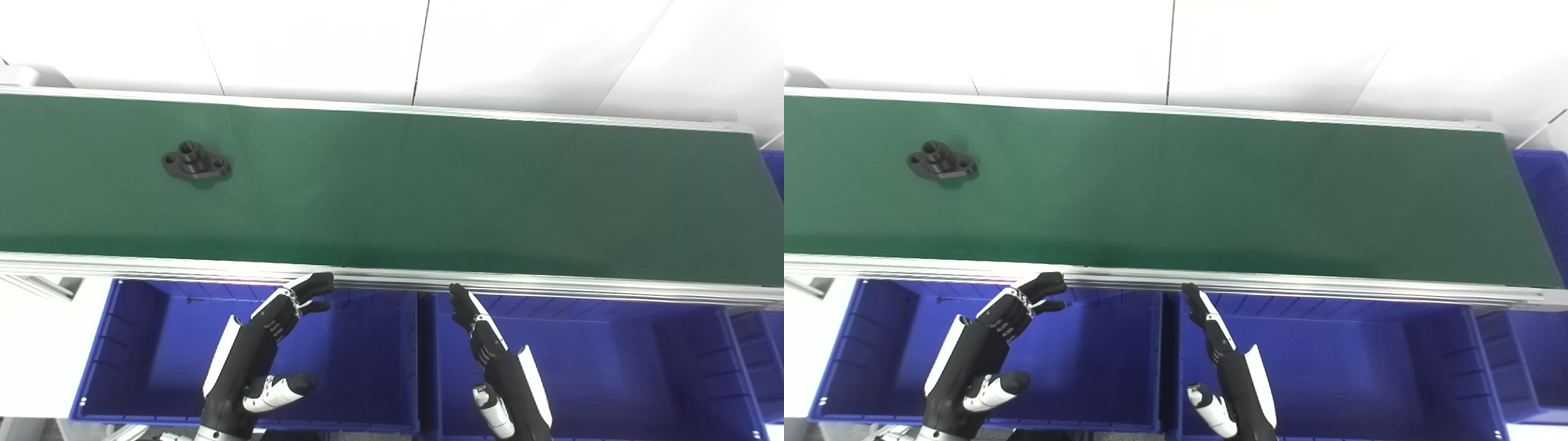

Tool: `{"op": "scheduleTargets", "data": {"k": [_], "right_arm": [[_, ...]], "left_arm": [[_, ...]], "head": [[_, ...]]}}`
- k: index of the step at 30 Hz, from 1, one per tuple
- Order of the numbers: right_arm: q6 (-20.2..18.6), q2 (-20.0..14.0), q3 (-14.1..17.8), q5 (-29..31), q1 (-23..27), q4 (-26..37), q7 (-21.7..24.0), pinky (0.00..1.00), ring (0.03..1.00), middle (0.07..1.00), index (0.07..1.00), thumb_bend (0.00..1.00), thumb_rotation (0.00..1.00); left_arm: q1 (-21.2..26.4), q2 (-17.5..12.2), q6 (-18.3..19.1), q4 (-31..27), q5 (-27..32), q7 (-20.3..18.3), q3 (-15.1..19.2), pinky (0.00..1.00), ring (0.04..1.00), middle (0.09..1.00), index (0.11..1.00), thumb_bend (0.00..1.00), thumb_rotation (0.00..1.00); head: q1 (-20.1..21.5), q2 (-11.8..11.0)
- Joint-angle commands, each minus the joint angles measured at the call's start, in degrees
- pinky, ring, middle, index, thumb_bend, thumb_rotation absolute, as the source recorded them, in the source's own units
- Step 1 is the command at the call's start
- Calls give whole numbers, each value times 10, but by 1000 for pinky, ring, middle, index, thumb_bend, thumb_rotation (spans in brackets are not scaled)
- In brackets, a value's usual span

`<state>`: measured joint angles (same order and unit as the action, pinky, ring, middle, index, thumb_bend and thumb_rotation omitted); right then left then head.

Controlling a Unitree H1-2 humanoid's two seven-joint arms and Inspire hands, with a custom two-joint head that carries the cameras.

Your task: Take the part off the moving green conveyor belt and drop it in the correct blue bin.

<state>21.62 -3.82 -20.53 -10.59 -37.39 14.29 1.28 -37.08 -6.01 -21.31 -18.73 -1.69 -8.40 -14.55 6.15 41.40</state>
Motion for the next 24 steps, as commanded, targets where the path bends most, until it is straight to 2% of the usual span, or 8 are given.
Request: {"op": "scheduleTargets", "data": {"k": [1, 9, 10, 11, 12, 13, 15, 24], "right_arm": [[-2, 5, -2, -4, -4, 16, 3, 935, 957, 963, 933, 875, 984], [-1, 5, -1, -1, -6, 12, 3, 915, 941, 961, 929, 880, 988], [1, 5, -1, 0, -5, 9, 3, 917, 942, 962, 929, 880, 988], [7, 3, 1, 1, -4, 0, 2, 918, 942, 962, 929, 881, 988], [11, 2, 1, 2, -3, -6, 1, 914, 942, 964, 931, 883, 991], [20, 1, 3, 3, -1, -18, 0, 912, 942, 964, 934, 888, 995], [34, -2, 6, 6, 4, -37, 0, 911, 942, 963, 935, 892, 998], [51, -16, 23, 29, 24, -61, 1, 891, 938, 954, 932, 876, 978]], "left_arm": [[-3, -4, -6, -9, 1, -2, 0, 752, 825, 833, 797, 898, 708], [-3, -2, -14, -3, -3, 1, -2, 741, 817, 825, 788, 882, 707], [-2, -1, -18, 1, -3, 1, -2, 739, 816, 825, 786, 873, 704], [-1, 0, -24, 10, -5, 1, -3, 738, 816, 825, 785, 871, 703], [-1, 1, -28, 16, -6, 1, -4, 734, 816, 824, 782, 861, 700], [0, 1, -37, 27, -6, 1, -5, 732, 816, 823, 781, 845, 694], [5, 3, -50, 47, -7, 3, -7, 731, 817, 823, 781, 832, 688], [22, 20, -56, 77, -39, 29, -18, 669, 776, 794, 735, 833, 691]], "head": [[0, 1], [-12, -18], [-16, -26], [-24, -56], [-24, -56], [-34, -81], [-43, -96], [-67, -108]]}}
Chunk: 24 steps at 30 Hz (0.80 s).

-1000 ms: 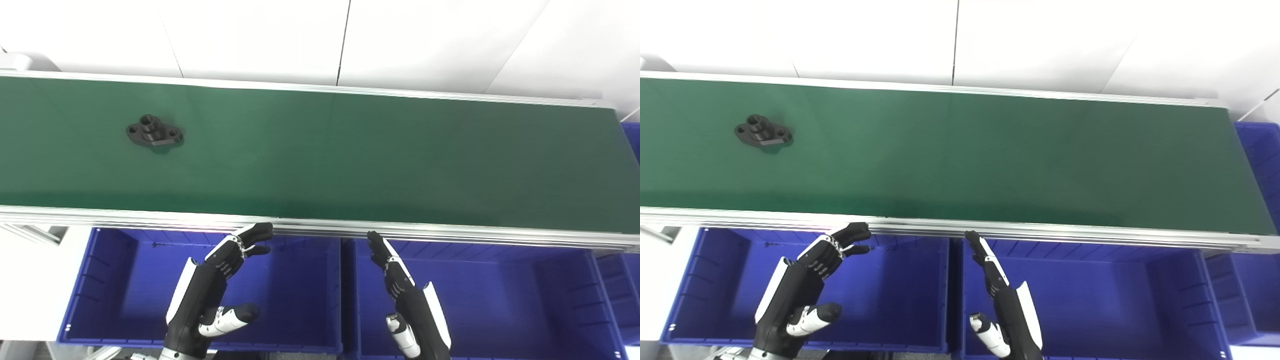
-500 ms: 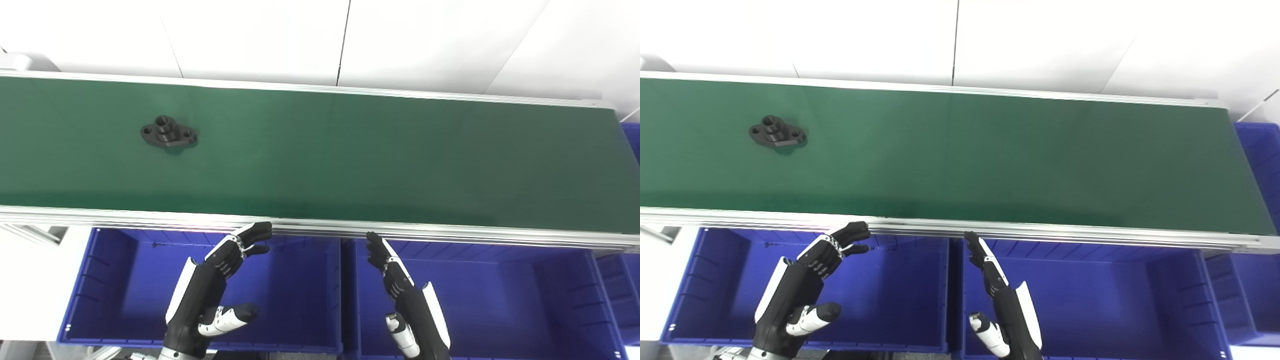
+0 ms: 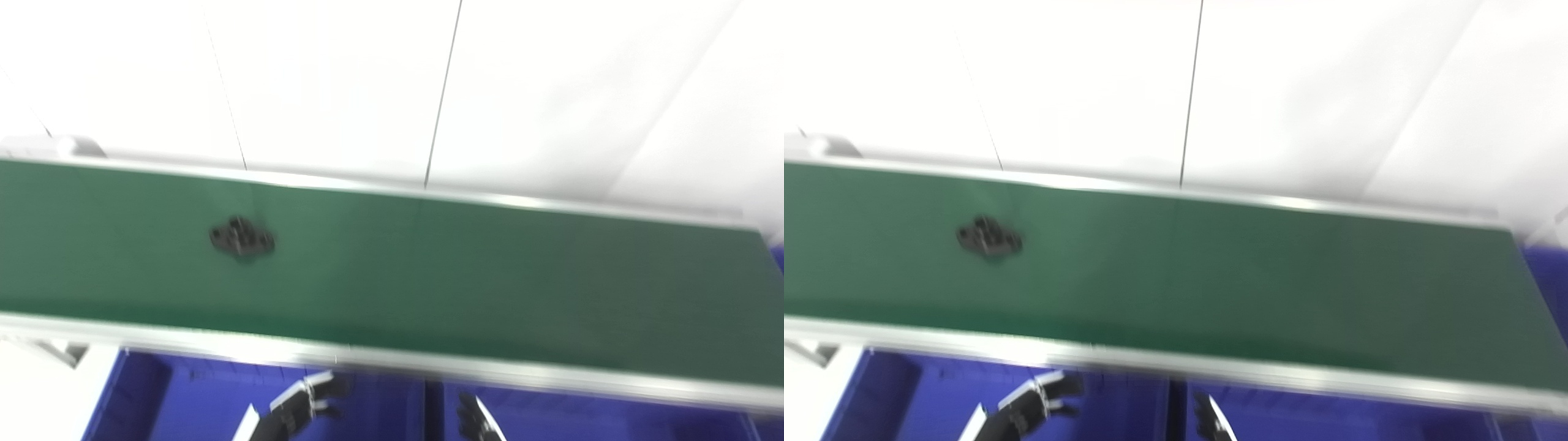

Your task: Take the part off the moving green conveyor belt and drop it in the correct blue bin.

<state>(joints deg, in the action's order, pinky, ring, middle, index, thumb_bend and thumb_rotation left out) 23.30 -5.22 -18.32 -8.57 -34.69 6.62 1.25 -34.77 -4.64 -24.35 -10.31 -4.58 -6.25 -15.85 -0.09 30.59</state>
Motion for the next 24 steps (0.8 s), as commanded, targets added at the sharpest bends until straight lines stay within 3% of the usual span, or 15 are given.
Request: {"op": "scheduleTargets", "data": {"k": [1, 15, 18, 24], "right_arm": [[34, -3, 3, 11, -3, 18, 2, 889, 941, 955, 933, 879, 978], [35, -22, 17, 46, -17, 70, 3, 888, 902, 915, 917, 830, 878], [29, -18, 25, 37, -21, 94, 1, 866, 876, 907, 910, 786, 799], [10, -6, 35, -23, -13, 159, 1, 814, 858, 906, 899, 766, 732]], "left_arm": [[-1, 6, -26, -8, -13, 10, -6, 667, 774, 792, 733, 837, 694], [15, -4, -26, 2, -19, 35, -42, 635, 767, 783, 731, 834, 684], [13, -5, -26, -2, -20, 37, -45, 632, 772, 787, 736, 847, 689], [1, -8, -25, -21, -12, 38, -44, 640, 783, 794, 736, 842, 689]], "head": [[-5, 0], [-25, 9], [-26, 15], [-16, 35]]}}
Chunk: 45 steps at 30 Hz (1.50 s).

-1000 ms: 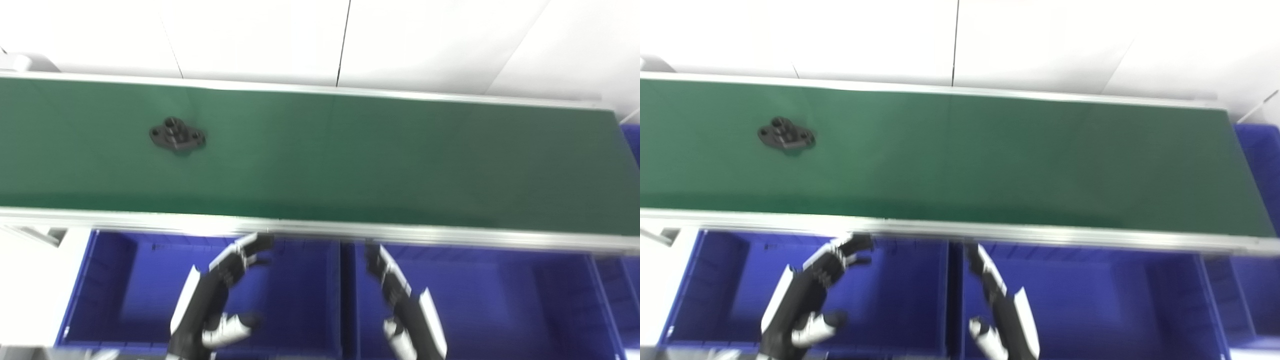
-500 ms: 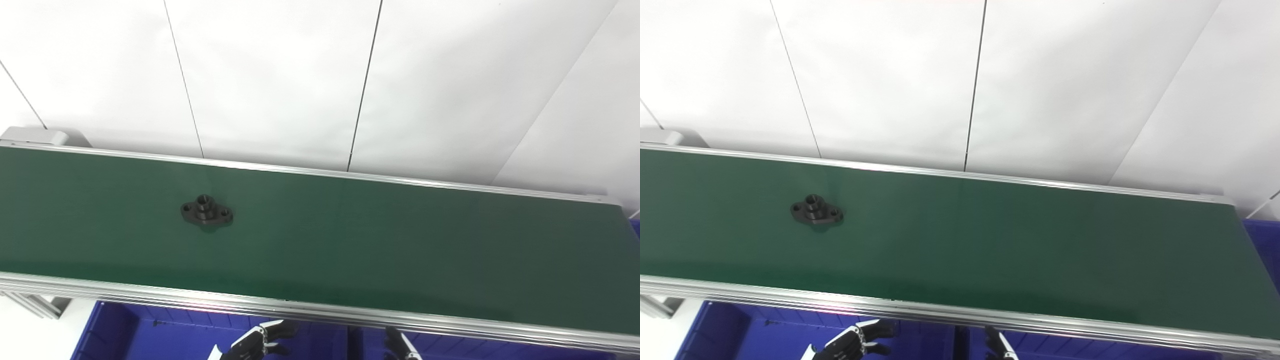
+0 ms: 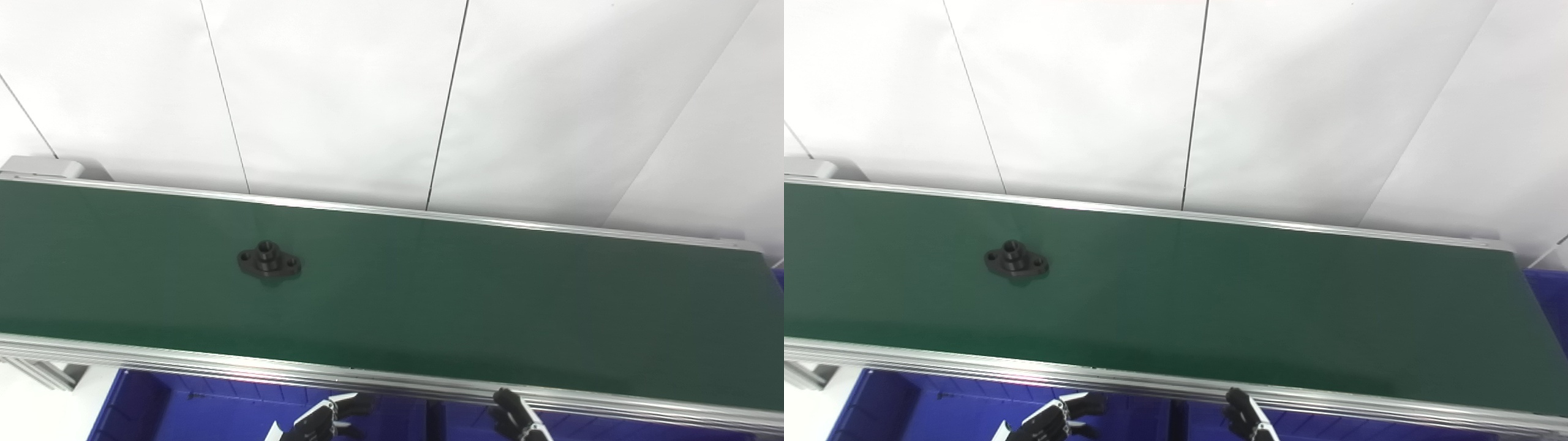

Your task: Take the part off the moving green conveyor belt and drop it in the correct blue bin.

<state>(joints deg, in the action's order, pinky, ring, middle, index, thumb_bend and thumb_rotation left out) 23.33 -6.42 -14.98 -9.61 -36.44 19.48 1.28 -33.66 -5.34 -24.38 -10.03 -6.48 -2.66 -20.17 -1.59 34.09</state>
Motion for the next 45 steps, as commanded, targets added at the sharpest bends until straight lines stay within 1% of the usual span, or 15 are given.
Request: {"op": "scheduleTargets", "data": {"k": [1, 3, 7, 11, 14, 17, 20, 24, 26, 29, 33, 38, 41, 43, 45], "right_arm": [[-6, 11, 4, -26, 15, 52, 3, 810, 859, 906, 898, 762, 723], [-31, 18, 9, -51, 35, 83, 9, 848, 887, 919, 910, 756, 663], [-85, 23, 25, -89, 89, 129, 23, 838, 888, 924, 924, 756, 655], [-146, 24, 42, -109, 132, 155, 40, 834, 892, 927, 921, 775, 668], [-192, 21, 52, -120, 179, 164, 59, 846, 904, 927, 910, 772, 670], [-229, 18, 58, -125, 221, 163, 76, 780, 866, 919, 908, 826, 646], [-244, 16, 61, -138, 247, 158, 79, 756, 827, 903, 902, 855, 610], [-270, 12, 62, -190, 297, 149, 87, 741, 816, 880, 901, 872, 600], [-267, 5, 57, -231, 316, 142, 90, 710, 798, 866, 904, 877, 618], [-254, -14, 38, -333, 364, 123, 98, 663, 776, 849, 902, 866, 620], [-265, -21, 21, -381, 401, 104, 113, 652, 768, 841, 894, 872, 582], [-280, -8, 3, -423, 444, 56, 124, 632, 758, 833, 899, 883, 568], [-290, 4, -4, -451, 473, 19, 127, 625, 755, 832, 905, 892, 554], [-290, 9, -7, -462, 489, -2, 124, 620, 750, 828, 901, 896, 548], [-288, 17, -12, -475, 510, -32, 114, 609, 741, 829, 900, 901, 545]], "left_arm": [[-11, -3, -25, -27, 6, 1, 0, 643, 784, 795, 736, 842, 688], [-14, -5, -24, -31, 6, -2, 2, 651, 788, 801, 744, 834, 698], [-19, -6, -16, -45, 9, -9, 2, 665, 796, 807, 751, 836, 695], [-26, -4, -7, -61, 3, -13, 0, 671, 799, 809, 757, 827, 697], [-27, -6, -6, -72, -4, -16, 0, 658, 796, 814, 769, 806, 717], [-28, -7, 0, -78, 1, -21, -2, 688, 819, 831, 783, 809, 714], [-28, -7, -5, -74, 9, -23, -3, 717, 835, 837, 785, 807, 701], [-32, -7, 9, -83, 0, -25, -3, 721, 831, 835, 786, 822, 710], [-33, -8, 13, -85, 0, -28, -4, 725, 834, 838, 787, 827, 714], [-33, -10, 13, -83, 3, -33, -5, 728, 839, 843, 795, 840, 718], [-32, -11, 5, -76, 9, -35, -5, 742, 847, 843, 796, 838, 709], [-28, -13, 3, -67, 16, -38, -2, 758, 856, 844, 797, 837, 706], [-27, -12, 10, -69, 16, -39, -2, 753, 853, 844, 790, 847, 696], [-26, -8, 2, -66, 15, -37, -3, 747, 846, 839, 786, 843, 689], [-27, -7, 6, -71, 9, -36, -4, 736, 839, 835, 787, 843, 696]], "head": [[8, 5], [15, 6], [19, 16], [19, 26], [27, 36], [31, 34], [29, 35], [27, 34], [25, 35], [25, 33], [27, 26], [40, 18], [37, 20], [33, 23], [29, 24]]}}
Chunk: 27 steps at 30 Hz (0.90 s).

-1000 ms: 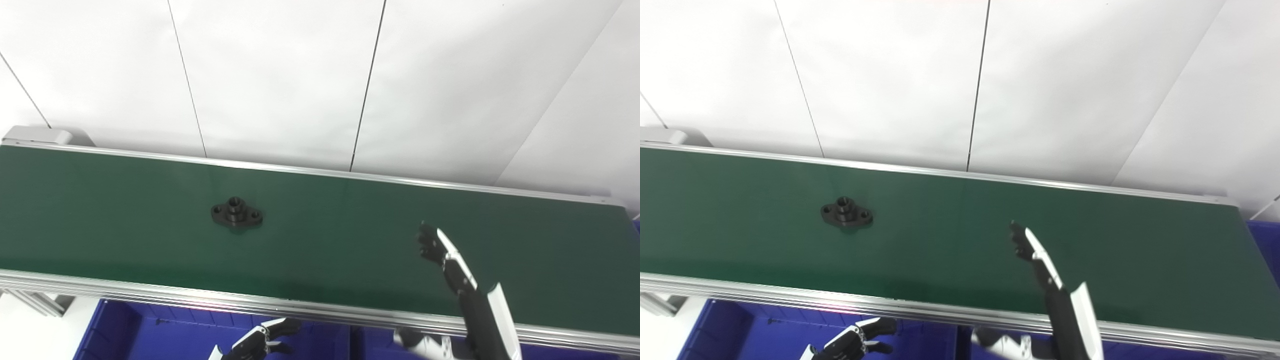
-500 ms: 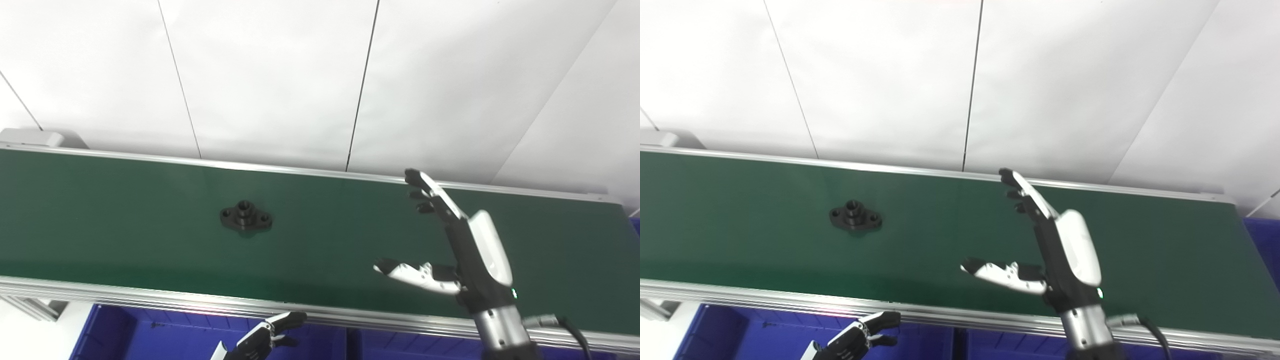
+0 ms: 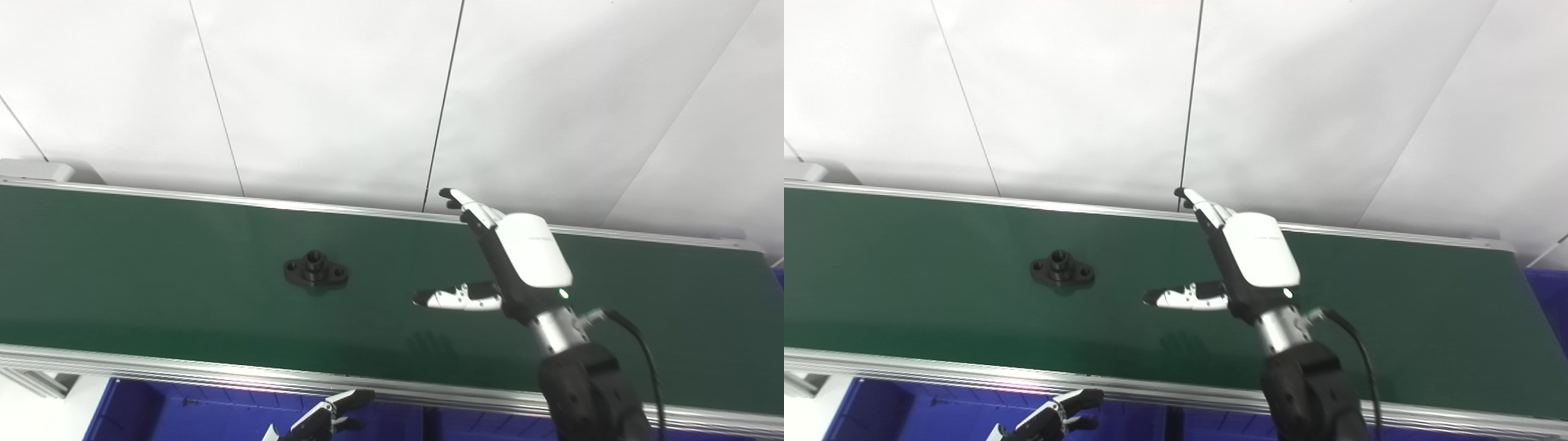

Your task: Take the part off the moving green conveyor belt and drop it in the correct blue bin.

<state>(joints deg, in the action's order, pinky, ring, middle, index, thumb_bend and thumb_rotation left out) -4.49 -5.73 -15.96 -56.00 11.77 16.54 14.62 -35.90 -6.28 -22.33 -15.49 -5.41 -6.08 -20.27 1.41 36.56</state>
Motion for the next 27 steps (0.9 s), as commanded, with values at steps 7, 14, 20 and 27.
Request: {"op": "scheduleTargets", "data": {"k": [7, 14, 20, 27], "right_arm": [[-17, 32, -20, -35, 81, -90, -49, 591, 735, 876, 911, 886, 534], [-56, 64, -42, -34, 131, -167, -36, 501, 621, 778, 856, 895, 575], [-107, 81, -63, -29, 168, -218, 3, 418, 599, 738, 813, 929, 582], [-144, 86, -86, -26, 190, -256, 15, 350, 509, 698, 803, 939, 577]], "left_arm": [[-10, 3, -1, -24, -6, -3, -6, 750, 852, 848, 801, 858, 711], [-7, 4, -2, -23, -13, -4, -7, 734, 846, 843, 796, 875, 724], [-4, 11, 9, -28, -14, -2, -8, 743, 842, 838, 792, 882, 726], [-4, 16, 9, -32, -18, -2, -12, 769, 851, 844, 793, 868, 709]], "head": [[-4, -3], [-11, 3], [-19, 25], [-23, 37]]}}
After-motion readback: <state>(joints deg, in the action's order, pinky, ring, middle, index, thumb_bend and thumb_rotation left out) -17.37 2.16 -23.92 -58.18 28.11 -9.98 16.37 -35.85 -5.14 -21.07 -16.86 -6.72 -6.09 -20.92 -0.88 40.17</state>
